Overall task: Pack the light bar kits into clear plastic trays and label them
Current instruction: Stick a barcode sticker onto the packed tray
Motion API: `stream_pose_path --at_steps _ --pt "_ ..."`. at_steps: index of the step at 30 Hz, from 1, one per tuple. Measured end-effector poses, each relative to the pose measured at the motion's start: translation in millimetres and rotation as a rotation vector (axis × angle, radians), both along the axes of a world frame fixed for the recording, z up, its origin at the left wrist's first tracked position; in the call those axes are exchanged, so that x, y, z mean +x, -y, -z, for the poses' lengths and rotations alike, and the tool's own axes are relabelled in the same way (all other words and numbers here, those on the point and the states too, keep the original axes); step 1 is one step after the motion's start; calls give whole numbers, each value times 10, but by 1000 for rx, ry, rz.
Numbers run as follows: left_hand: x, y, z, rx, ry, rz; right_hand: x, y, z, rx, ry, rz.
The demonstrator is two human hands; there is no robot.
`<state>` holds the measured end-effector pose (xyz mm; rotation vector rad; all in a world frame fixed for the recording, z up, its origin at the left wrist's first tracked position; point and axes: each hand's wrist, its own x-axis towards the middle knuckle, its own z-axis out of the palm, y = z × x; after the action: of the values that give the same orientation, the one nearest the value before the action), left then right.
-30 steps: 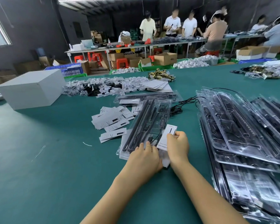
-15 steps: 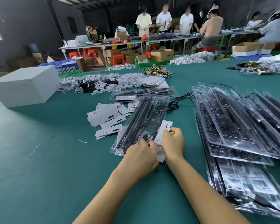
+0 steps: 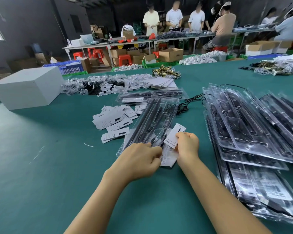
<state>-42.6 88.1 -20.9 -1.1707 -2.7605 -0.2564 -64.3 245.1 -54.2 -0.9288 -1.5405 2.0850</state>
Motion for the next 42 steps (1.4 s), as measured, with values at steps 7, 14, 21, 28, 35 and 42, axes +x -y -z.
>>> stream_pose_path --at_steps 7,14,21,28,35,42 --pt "-131 180 -18 122 171 -7 35 -20 -25 252 34 6" --pt "-191 227 24 164 255 -36 91 -69 -78 429 104 -122" --pt "-192 239 5 213 316 -53 132 -108 -119 661 240 -304" --pt "-193 238 8 221 320 -55 154 -152 -201 488 218 -398" --pt "-194 241 8 223 327 -41 180 -215 -342 106 164 -410" --pt "-136 196 -10 161 212 -52 147 -41 -160 370 137 -468"
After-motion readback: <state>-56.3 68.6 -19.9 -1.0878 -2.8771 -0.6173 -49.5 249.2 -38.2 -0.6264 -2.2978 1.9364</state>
